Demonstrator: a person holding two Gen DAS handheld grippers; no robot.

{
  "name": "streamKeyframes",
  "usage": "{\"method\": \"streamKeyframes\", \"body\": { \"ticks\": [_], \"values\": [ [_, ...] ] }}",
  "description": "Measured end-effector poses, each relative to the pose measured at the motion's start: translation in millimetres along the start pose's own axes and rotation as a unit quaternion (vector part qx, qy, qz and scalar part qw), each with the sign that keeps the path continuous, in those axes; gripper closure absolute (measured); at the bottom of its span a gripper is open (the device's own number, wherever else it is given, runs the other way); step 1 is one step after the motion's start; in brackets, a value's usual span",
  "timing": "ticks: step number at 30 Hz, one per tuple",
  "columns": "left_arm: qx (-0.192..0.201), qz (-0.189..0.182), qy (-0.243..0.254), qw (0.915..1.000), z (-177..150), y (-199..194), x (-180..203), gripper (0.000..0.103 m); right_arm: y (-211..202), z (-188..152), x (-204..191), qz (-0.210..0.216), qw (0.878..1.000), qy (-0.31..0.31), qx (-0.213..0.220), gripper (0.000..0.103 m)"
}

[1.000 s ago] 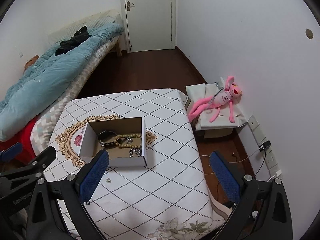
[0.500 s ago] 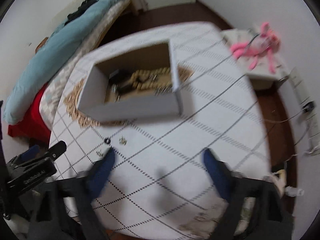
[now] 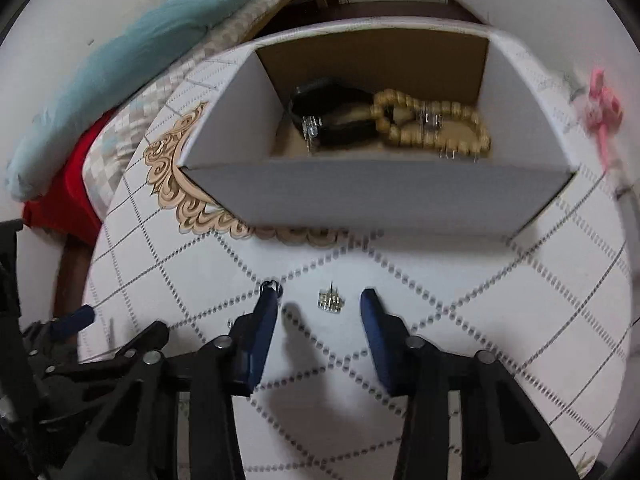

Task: Organize jewelry
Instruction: 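Reach the right tool to a small gold earring and close on it, then grasp a black ring with the left tool while the right tool holds the earring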

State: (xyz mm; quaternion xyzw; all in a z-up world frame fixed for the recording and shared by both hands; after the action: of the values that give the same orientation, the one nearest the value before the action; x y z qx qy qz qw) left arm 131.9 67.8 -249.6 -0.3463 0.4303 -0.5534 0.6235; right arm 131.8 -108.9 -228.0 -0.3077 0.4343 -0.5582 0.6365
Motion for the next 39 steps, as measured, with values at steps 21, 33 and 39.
{"method": "streamKeyframes", "body": {
  "ticks": [21, 33, 39],
  "values": [
    [0.04, -0.084, 0.092, 0.9914, -30, -34, 78, 0.046, -49, -28, 59, -0.026, 0.998, 0.053, 0.035, 0.1],
    [0.044, -0.104, 0.097, 0.9889, -33, -39, 85, 0.094, -62, -37, 65, -0.027, 0.997, 0.063, 0.042, 0.101],
    [0.062, -0.144, 0.08, 0.9844, -14, -68, 85, 0.094, -76, -30, 62, -0.011, 0.996, 0.069, 0.057, 0.101]
  ]
}}
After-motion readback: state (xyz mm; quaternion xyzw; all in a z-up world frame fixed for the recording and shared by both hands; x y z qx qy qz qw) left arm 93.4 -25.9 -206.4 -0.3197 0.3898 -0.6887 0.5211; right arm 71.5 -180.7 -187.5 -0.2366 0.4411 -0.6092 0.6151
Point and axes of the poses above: each gripper's, at about its wrist camera, not at the fingertips, and y roughly the way its jaws point, x to its right, z to its top, the point moved 3 cm from there along y, roughly the way its jaws point, and after that the axes turned 5 degrees about x, right-handed, at the moved point
